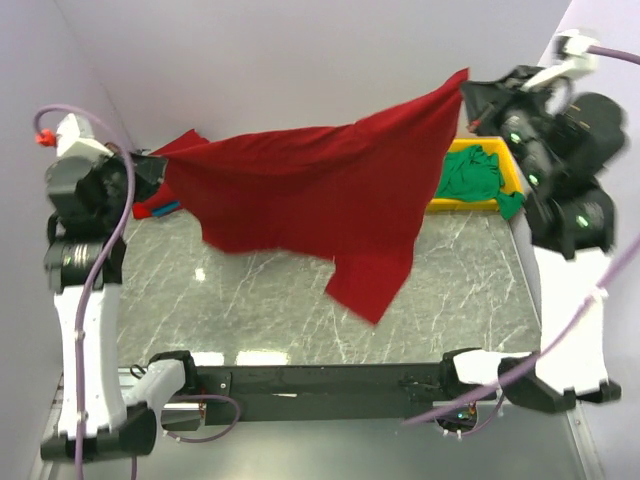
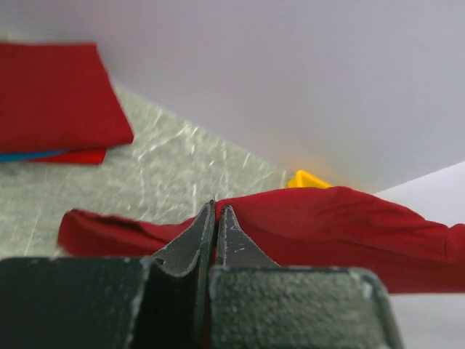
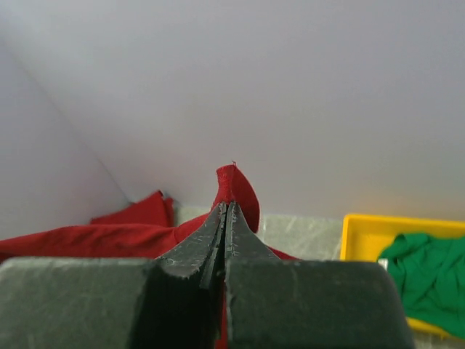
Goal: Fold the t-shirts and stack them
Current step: Flatten the tshirt out
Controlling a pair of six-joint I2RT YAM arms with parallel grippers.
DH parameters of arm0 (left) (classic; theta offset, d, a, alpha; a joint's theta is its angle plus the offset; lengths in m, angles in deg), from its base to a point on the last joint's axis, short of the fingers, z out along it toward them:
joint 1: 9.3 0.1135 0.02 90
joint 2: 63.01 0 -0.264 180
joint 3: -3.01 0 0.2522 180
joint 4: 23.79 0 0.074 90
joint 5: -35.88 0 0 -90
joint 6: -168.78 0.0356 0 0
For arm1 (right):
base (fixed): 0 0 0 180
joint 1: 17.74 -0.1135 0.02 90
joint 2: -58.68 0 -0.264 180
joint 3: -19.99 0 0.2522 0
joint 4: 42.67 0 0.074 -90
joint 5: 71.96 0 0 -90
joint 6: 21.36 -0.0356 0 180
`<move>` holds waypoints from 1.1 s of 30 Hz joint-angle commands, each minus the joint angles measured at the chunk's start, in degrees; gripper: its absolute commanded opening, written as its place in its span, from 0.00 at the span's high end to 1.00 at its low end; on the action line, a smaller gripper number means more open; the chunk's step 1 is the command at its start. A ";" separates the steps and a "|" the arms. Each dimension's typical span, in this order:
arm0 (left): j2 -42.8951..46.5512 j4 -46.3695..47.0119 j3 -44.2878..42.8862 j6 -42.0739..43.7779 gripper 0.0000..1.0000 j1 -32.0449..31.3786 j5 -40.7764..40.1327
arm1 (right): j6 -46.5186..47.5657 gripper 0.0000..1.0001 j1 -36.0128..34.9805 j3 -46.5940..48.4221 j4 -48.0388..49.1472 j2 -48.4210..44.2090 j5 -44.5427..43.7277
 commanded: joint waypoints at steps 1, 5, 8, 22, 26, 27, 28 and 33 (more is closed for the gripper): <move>6.86 2.08 -4.07 0.62 1.00 0.22 -1.75 | 0.61 1.00 0.07 4.90 0.92 -5.70 2.01; 14.67 1.82 -5.29 0.97 1.00 0.13 -5.44 | 0.88 1.00 0.07 7.09 1.09 -10.45 2.27; 18.63 1.55 -7.31 2.55 1.00 0.22 -6.94 | 1.84 1.00 -0.02 11.22 0.92 -12.38 2.89; 18.22 0.14 -17.35 7.74 1.00 0.13 -8.18 | 2.01 1.00 0.07 18.88 5.84 -12.58 1.48; 16.46 6.45 -11.64 6.69 1.00 0.13 -6.43 | 3.69 1.00 0.07 14.50 8.55 -10.03 0.25; 16.19 7.69 -9.89 6.60 1.00 0.13 -6.25 | 4.47 1.00 -0.02 13.35 9.17 -9.41 -0.27; 15.76 8.49 -6.56 6.51 1.00 0.22 -6.33 | 4.74 1.00 0.07 12.12 10.05 -8.27 -0.45; 11.80 16.12 3.56 6.60 1.00 0.13 -6.42 | 7.03 1.00 0.07 5.26 14.27 -1.68 -1.86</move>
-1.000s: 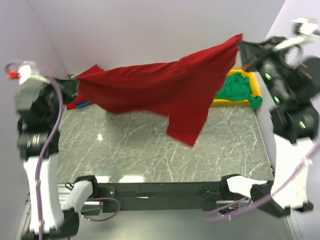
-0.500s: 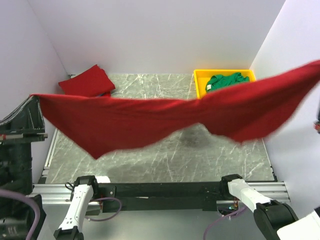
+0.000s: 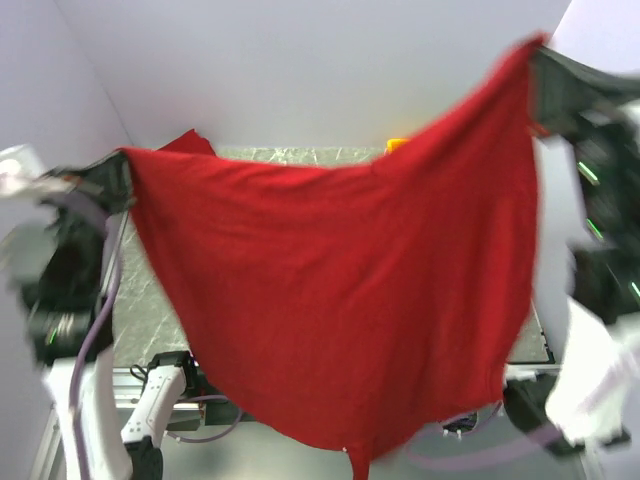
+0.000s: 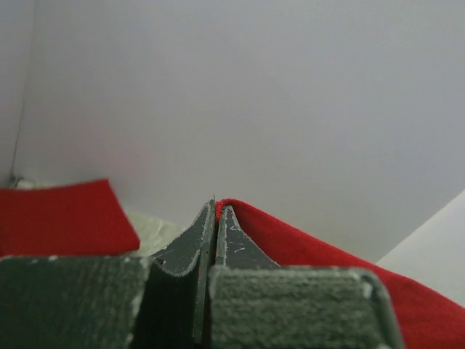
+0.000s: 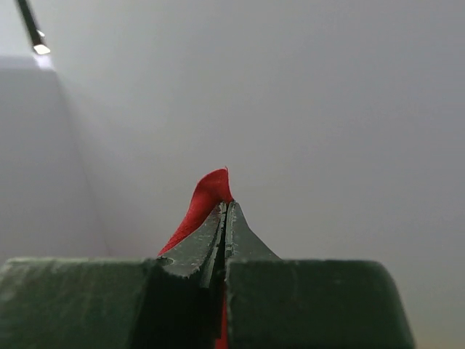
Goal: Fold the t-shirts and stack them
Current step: Flatten the tshirt out
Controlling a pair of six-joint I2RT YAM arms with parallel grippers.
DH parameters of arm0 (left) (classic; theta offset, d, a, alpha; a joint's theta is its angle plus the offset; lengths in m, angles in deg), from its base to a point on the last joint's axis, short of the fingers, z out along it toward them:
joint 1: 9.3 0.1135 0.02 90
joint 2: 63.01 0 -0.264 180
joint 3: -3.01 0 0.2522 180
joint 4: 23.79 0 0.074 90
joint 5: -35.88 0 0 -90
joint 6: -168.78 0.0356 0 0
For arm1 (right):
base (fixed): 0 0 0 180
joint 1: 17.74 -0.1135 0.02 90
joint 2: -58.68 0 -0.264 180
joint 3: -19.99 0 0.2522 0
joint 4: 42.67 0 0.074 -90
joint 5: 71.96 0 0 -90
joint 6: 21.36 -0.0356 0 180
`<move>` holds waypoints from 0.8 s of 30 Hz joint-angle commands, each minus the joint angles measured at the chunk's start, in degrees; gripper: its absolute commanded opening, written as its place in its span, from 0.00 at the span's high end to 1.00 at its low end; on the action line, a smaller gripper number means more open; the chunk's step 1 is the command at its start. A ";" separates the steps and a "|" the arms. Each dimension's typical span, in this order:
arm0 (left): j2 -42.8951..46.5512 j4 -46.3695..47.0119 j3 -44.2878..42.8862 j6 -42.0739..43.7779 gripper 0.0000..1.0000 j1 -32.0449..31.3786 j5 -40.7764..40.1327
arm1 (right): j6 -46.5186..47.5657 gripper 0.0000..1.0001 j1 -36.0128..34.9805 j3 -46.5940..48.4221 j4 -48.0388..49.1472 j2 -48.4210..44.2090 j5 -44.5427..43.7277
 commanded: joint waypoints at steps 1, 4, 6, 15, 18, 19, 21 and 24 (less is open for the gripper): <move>-4.46 8.20 7.74 0.46 1.00 0.13 0.38 | 2.74 1.00 -0.02 -4.14 4.33 8.94 -2.95; -11.47 13.99 13.55 0.72 1.00 0.13 0.90 | 3.36 1.00 0.07 -7.92 6.97 15.61 -4.27; -15.61 16.82 15.50 0.89 1.00 0.13 2.56 | 3.54 1.00 0.07 -8.46 8.46 19.67 -4.80; -45.14 23.16 10.34 3.80 0.32 -0.04 4.87 | -0.24 0.22 0.07 11.19 -2.32 56.89 -8.14; -50.43 17.98 3.75 4.93 0.17 -0.92 4.77 | -1.91 0.13 -0.10 17.83 -8.67 61.26 -7.88; -51.05 16.67 1.64 5.03 0.13 -1.27 4.16 | -2.17 0.12 -0.10 15.91 -8.50 60.13 -7.79; -50.88 13.51 0.83 5.20 0.11 -2.76 3.63 | -2.27 0.11 -0.63 4.25 -4.65 53.05 -7.53; -47.72 11.21 5.20 3.80 0.10 -5.13 4.15 | -1.13 0.10 -2.29 -12.20 0.37 43.38 -7.17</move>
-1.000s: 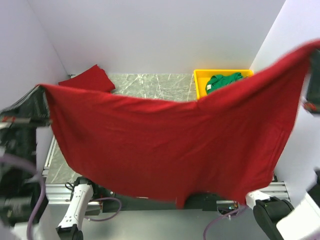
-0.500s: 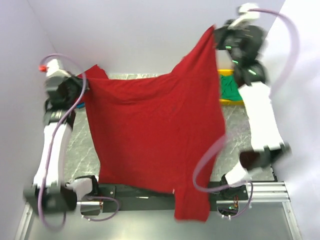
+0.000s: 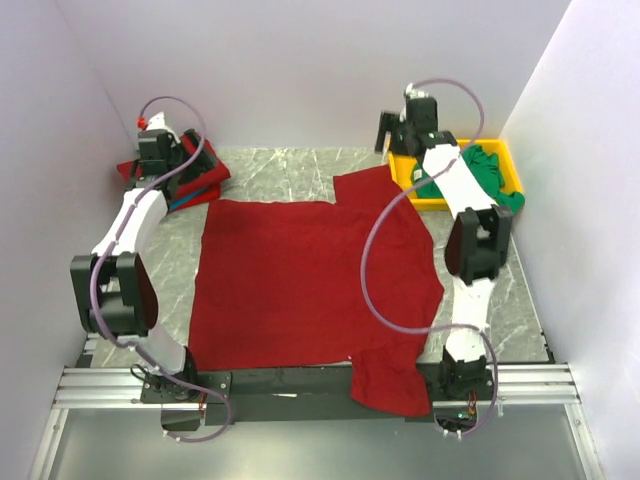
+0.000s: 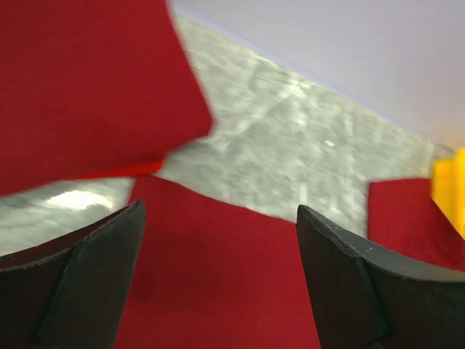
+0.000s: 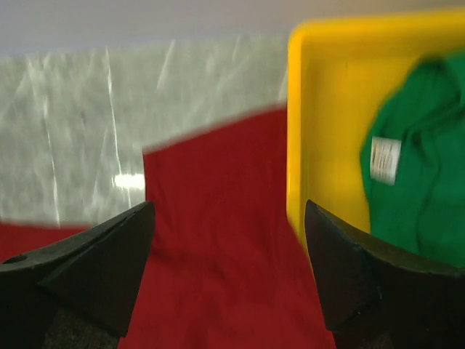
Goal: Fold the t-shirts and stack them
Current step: Flatten the tshirt out, then fold the tshirt
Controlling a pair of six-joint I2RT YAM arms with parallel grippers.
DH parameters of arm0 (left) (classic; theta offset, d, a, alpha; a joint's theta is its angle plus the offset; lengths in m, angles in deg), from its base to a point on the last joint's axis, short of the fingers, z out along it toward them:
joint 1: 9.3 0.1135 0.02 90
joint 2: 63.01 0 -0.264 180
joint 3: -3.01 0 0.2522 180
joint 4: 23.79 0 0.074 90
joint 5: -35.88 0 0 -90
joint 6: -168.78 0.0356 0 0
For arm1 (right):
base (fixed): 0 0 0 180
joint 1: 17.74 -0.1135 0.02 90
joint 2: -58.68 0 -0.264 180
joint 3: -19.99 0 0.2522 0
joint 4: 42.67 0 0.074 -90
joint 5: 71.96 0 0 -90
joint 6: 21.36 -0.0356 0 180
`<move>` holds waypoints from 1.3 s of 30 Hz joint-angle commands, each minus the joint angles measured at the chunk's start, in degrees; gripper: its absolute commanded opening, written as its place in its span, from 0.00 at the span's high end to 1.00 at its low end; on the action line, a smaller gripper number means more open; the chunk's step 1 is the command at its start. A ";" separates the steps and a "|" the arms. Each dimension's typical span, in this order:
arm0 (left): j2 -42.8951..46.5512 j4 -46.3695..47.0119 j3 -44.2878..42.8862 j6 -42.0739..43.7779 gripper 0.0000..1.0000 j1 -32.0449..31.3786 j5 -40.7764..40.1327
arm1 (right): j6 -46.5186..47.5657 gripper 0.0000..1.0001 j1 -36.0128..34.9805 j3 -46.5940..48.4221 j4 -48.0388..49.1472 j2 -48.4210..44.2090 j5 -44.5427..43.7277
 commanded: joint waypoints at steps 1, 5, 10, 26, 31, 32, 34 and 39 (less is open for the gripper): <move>7.09 -2.69 1.70 -1.05 0.10 -3.34 0.70 | 0.28 0.10 -2.39 -11.60 5.06 -16.07 -0.38; 13.16 -5.77 11.10 -5.71 0.10 -6.34 -0.44 | -0.50 0.10 -5.46 -23.49 2.60 -24.15 -0.82; 22.30 -7.87 24.63 -9.85 0.09 -8.27 0.00 | -5.60 0.12 -8.80 -41.92 4.26 -35.32 2.08; 31.21 -5.43 43.02 -13.28 0.07 -8.54 2.37 | -14.84 0.14 -10.74 -70.36 6.90 -46.15 6.31; 24.71 -3.93 42.76 -13.63 0.07 -8.54 1.06 | -15.45 0.14 -10.65 -69.49 6.20 -41.93 5.25; 23.65 -4.02 42.41 -13.37 0.07 -8.54 0.62 | -15.54 0.14 -10.74 -68.96 5.94 -39.66 5.34; 20.23 -4.28 41.18 -12.84 0.07 -8.54 -0.43 | -15.45 0.16 -10.65 -67.21 4.80 -37.02 5.69; 13.89 -4.90 37.40 -11.61 0.07 -8.45 -1.93 | -15.89 0.18 -10.57 -63.25 3.30 -29.45 6.04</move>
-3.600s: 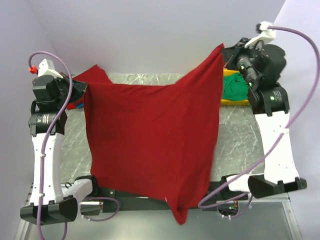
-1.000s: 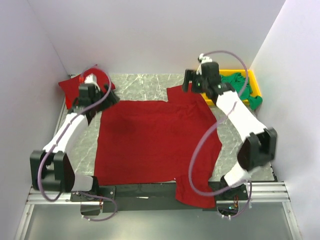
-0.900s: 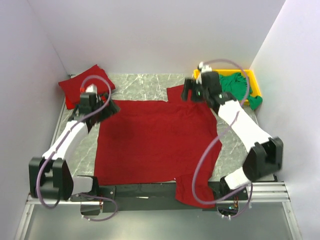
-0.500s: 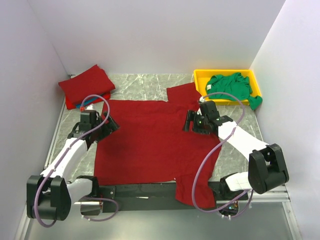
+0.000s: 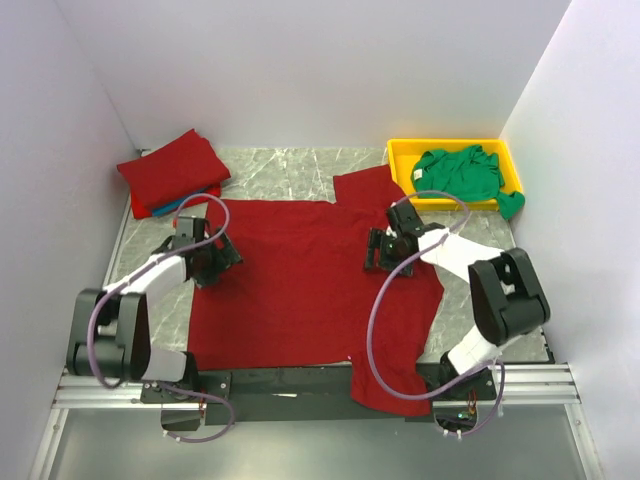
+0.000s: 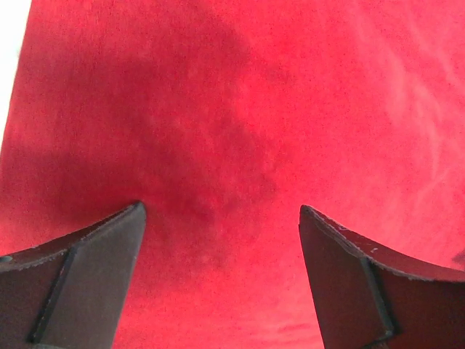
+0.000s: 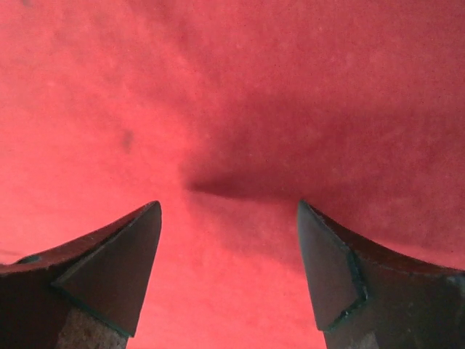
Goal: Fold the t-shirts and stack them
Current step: Fold the tshirt
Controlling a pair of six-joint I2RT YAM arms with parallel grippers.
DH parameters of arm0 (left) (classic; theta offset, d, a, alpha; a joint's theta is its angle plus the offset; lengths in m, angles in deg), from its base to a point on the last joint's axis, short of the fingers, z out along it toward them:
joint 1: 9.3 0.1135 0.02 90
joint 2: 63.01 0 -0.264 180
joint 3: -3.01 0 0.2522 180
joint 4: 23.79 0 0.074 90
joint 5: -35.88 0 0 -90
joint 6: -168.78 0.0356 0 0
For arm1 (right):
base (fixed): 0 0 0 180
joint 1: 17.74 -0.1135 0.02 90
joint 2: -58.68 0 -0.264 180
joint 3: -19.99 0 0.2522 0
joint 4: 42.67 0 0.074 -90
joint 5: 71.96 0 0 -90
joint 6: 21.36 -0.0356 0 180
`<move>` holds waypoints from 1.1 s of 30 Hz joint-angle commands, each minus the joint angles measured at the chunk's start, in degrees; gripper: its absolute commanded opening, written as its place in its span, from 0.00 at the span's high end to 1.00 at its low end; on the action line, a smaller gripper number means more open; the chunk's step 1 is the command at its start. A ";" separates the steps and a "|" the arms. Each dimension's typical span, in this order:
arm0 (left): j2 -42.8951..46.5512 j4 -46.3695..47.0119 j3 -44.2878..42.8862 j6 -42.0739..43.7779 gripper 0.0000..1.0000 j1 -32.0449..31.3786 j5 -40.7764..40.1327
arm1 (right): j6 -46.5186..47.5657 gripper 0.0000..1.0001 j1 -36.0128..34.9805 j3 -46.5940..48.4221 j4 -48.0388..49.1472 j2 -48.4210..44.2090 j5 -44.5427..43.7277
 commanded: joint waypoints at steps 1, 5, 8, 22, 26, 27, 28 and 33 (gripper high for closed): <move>-4.90 0.96 -3.15 1.22 0.07 -0.17 -2.46 | -0.99 0.18 -0.27 4.47 -1.18 2.92 -0.56; -10.63 0.26 -7.27 2.89 0.06 0.01 -4.83 | -0.81 0.18 -0.01 7.80 -3.20 7.75 -1.88; -14.93 0.08 -10.52 3.94 0.06 0.36 -5.19 | -0.64 0.18 0.78 11.23 -5.13 11.09 -2.85; -33.83 -5.19 -33.28 8.25 0.06 1.94 -5.80 | -0.90 0.18 5.35 37.06 -15.76 27.00 -1.35; -37.53 -5.98 -39.61 9.83 0.06 2.29 -5.45 | -1.16 0.18 6.06 44.53 -17.88 31.14 -0.74; -38.84 -6.07 -40.67 10.01 0.06 2.29 -5.36 | -1.16 0.18 6.14 45.59 -18.23 31.84 -0.65; -39.37 -6.16 -41.64 10.27 0.06 2.38 -4.84 | -1.34 0.18 6.23 46.74 -18.84 33.15 -0.21; -41.75 -6.95 -47.61 11.68 0.06 2.47 -3.52 | -1.78 0.18 6.32 51.57 -19.82 35.01 0.75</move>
